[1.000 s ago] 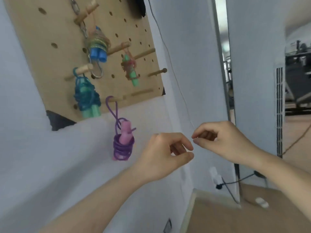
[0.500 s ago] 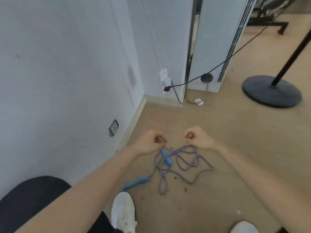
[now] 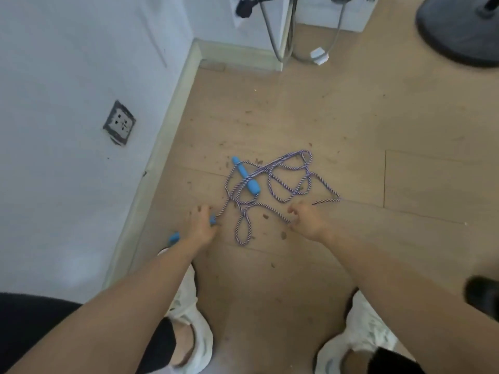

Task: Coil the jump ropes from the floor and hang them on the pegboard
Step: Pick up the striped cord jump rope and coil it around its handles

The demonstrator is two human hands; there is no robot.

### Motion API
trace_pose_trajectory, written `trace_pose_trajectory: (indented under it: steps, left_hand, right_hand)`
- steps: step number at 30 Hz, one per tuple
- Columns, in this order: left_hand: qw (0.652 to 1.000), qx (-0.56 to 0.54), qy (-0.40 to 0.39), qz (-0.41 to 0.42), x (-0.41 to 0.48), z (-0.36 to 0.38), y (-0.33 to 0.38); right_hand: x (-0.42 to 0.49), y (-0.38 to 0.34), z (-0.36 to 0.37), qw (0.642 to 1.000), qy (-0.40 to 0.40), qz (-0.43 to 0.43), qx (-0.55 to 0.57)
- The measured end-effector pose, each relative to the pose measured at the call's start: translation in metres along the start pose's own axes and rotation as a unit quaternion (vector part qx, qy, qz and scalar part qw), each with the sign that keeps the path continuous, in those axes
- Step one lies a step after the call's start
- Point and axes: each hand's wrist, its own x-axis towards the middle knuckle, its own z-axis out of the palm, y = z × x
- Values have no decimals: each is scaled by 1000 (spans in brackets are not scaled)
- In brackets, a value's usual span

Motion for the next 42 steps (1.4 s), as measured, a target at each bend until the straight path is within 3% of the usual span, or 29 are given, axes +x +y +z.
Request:
trace_pose_trajectory:
  steps: [6, 9, 11, 13, 15, 17, 19, 22, 26, 30, 42]
  left_hand:
    - [999, 49, -21, -2, 11, 20, -32]
    - [1000, -24, -19, 7, 15, 12, -14]
    - [995, -98, 22, -22, 21, 1, 1]
    - [977, -194, 68, -64, 30, -15, 14]
    - [948, -285, 111, -91, 41, -30, 23]
    - [924, -349, 121, -99, 50, -40, 29]
    - [914, -381, 112, -86, 51, -46, 41]
    - [910, -403, 80, -52, 45, -47, 62]
    - [914, -401, 53, -34, 39, -44, 72]
    - [921, -385, 40, -52, 43, -43, 71]
    - [978, -199, 59, -31, 92, -27, 85]
  right_hand:
    - [26, 8, 36, 999, 15, 30, -34]
    - [29, 17, 46, 997, 40, 34, -48]
    - [29, 28, 44, 989, 127, 65, 26]
    - [26, 39, 31, 942, 240, 167, 167]
    - [24, 55, 14, 854, 339, 282, 275]
    - [18, 66, -3, 786, 389, 361, 316]
    - [11, 66, -12, 774, 405, 392, 290]
    - [17, 43, -14, 827, 401, 279, 280]
    - [33, -12, 3, 931, 260, 50, 250]
    - [49, -50, 20, 963, 208, -61, 160]
    - [106, -74, 8, 990, 143, 4, 10]
